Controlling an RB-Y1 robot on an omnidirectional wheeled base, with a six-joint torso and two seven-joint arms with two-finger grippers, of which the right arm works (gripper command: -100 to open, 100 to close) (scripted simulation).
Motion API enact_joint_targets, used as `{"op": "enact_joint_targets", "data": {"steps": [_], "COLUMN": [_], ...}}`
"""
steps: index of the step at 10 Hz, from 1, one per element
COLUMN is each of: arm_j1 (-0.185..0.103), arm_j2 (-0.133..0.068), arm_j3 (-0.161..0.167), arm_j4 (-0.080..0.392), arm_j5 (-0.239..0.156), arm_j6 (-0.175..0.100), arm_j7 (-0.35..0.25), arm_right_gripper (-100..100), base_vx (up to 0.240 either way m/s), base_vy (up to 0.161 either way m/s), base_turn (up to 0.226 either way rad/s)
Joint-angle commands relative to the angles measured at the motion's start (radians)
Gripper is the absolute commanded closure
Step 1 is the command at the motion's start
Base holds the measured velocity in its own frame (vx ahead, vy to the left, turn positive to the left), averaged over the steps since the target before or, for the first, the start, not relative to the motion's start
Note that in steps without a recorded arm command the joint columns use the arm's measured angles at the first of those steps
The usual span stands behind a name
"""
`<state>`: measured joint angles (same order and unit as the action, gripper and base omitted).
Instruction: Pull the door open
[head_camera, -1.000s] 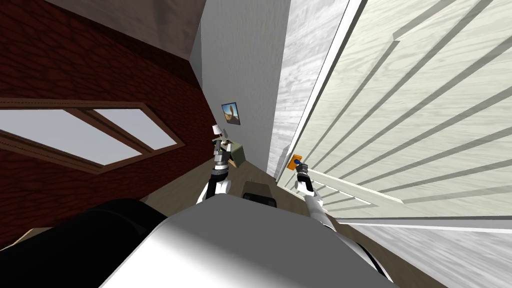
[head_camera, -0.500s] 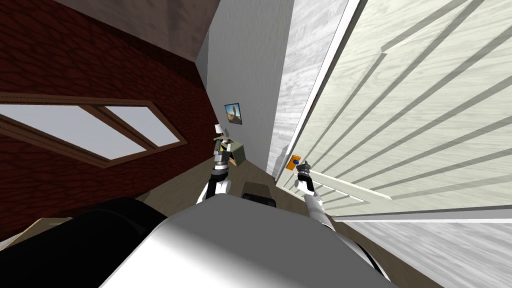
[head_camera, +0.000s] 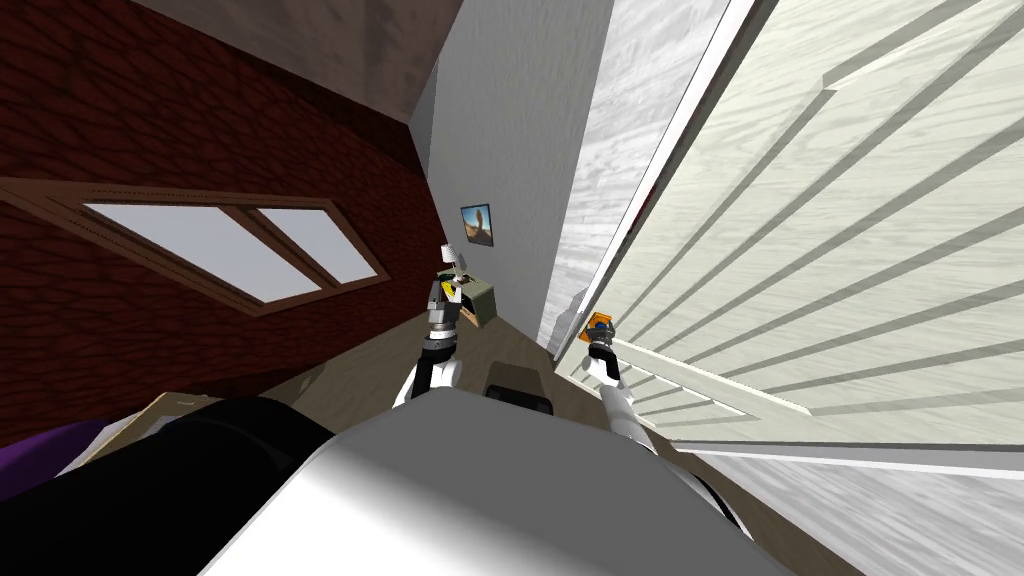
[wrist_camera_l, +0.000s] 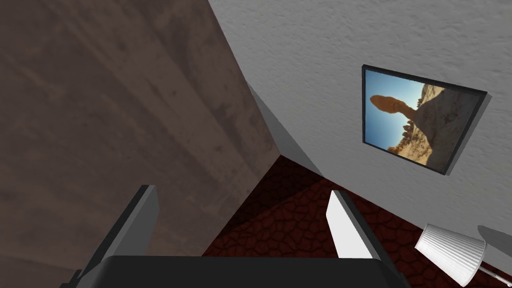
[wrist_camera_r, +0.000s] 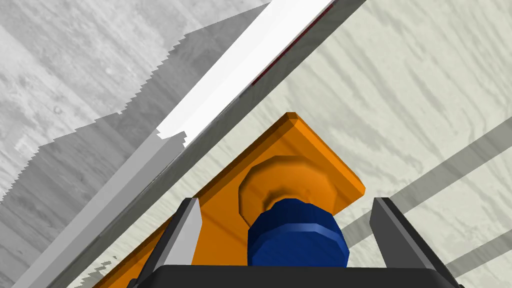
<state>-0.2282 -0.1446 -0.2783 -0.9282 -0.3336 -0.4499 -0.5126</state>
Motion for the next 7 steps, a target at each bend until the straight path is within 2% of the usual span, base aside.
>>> {"op": "enact_joint_targets", "data": {"steps": [1,7], "arm_j1": [-0.008,-0.026], "arm_j2": [0.014,0.067], "arm_j3": [-0.001,-0.011], "arm_j4": [-0.002,-0.019], "arm_j5": [-0.035,-0.168], "arm_j6": [0.0,0.001], "arm_j7": [-0.048,-0.217], "arm_right_gripper": [-100,-100], "base_vx": [-0.081,-0.099], "base_vy": [0.007,-0.027], "base_turn": [0.037,0.052]}}
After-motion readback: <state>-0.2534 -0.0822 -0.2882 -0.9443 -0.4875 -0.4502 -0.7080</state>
